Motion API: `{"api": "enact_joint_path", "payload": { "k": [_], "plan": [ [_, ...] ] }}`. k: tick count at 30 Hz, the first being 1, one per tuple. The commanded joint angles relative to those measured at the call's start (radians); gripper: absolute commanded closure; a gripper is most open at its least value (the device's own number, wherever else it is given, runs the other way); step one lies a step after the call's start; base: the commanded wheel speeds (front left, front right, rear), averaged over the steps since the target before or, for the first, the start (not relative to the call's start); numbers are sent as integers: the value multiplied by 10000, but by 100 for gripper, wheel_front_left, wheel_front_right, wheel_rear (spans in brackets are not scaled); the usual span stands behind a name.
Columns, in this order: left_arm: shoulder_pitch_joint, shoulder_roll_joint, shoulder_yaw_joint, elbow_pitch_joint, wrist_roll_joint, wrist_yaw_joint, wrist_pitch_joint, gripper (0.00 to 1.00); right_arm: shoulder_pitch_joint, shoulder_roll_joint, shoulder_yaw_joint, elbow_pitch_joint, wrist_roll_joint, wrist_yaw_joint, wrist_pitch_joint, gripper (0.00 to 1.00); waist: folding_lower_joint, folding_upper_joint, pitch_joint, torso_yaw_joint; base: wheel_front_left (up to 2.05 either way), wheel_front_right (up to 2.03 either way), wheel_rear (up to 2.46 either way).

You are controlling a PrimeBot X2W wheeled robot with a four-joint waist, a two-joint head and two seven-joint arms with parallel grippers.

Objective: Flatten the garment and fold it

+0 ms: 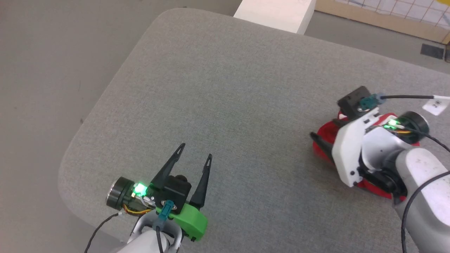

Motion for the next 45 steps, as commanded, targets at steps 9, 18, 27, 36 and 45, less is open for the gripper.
{"api": "enact_joint_path", "payload": {
  "k": [9,18,27,36,45],
  "plan": [
    [-95,147,325,6,-282,16,-56,0,-1117,-800,792,-113,402,-13,-1900,0,0,0,-732,-689,0,0,0],
    [-363,424,939,-314,-783,43,57,0,-1110,-1922,-246,328,-110,-13,-5184,0,0,0,-1354,-1689,0,0,0],
    [-121,881,1381,-686,-1077,300,98,0,1065,-1915,-3096,-54,-652,-13,-7159,0,0,0,-1488,-2574,0,0,0],
    [399,1191,1490,-903,-1270,462,61,0,4155,468,-5604,-2079,-1529,-13,-7348,0,0,0,-1475,-3084,0,0,0],
    [948,1141,1501,-1004,-1416,568,-212,0,5479,2181,-5953,-3317,-2267,-13,-7162,0,0,0,-1417,-3196,0,0,0]
  ]
}}
